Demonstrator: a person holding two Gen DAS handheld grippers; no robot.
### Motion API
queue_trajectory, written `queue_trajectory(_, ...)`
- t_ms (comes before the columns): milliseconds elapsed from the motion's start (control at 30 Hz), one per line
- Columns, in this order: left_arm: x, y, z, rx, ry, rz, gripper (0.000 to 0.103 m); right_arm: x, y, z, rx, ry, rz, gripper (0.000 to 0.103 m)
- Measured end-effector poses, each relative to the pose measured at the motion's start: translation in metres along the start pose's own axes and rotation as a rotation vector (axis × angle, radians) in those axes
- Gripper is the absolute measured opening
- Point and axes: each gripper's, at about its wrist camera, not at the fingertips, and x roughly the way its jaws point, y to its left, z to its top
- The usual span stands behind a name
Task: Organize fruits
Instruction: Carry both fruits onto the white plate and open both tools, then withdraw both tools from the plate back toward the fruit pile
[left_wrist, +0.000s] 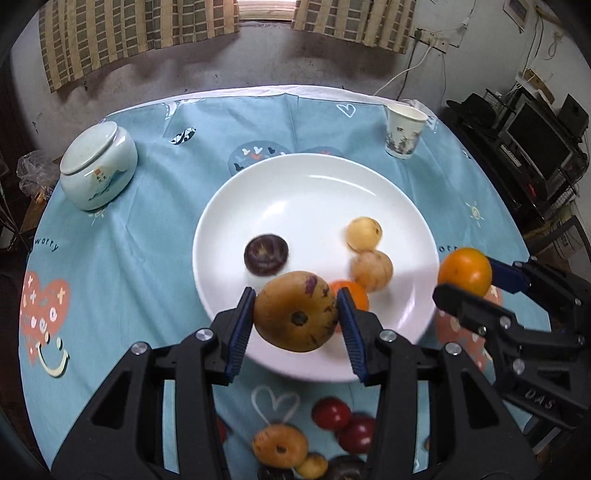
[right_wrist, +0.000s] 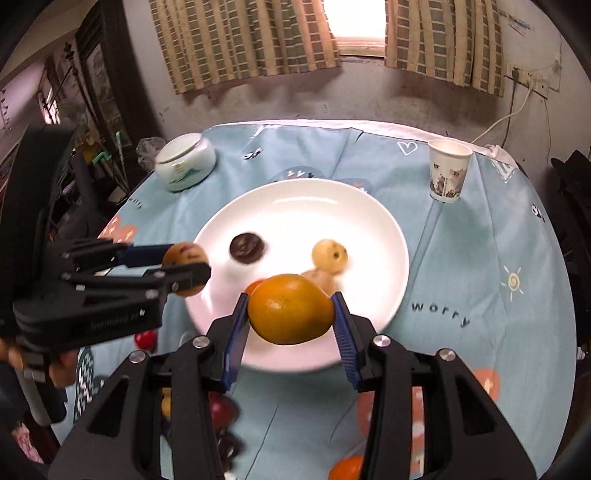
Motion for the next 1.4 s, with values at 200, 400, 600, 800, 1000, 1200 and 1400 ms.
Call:
queue_trajectory(200,0.022,0.001,0.018,0.000,0.002,0.019,0.046,0.032,-0.009,0.021,0.023,0.004,0.006,0.044)
queue_trajectory(400,0.047,0.002,0.030,-0.012,0.022,0.047,0.046,0.058,-0.023,0.033,0.048,0.035,-0.014,0.044)
queue_trajectory(600,0.067,-0.004,0.041,0.007,0.033,0.078,0.046,0.081,-0.042,0.042,0.130,0.053,-0.030,0.044)
queue_trajectory(800,0.071,-0.008,0.043,0.028,0.025,0.082,0.053,0.091,-0.053,0.044,0.181,0.099,0.001,0.050)
queue_trajectory(1000,0.059,-0.004,0.041,0.029,0.000,0.097,0.067,0.071,-0.054,0.047,0.200,0.055,-0.019,0.069)
queue_trajectory(1200,0.023,0.002,0.032,0.020,-0.045,0.101,0.072,0.039,-0.040,0.037,0.137,0.039,-0.016,0.069)
queue_trajectory(1400,-0.031,0.006,0.004,0.019,-0.105,0.101,0.081,-0.008,-0.019,-0.004,0.101,0.040,-0.002,0.070)
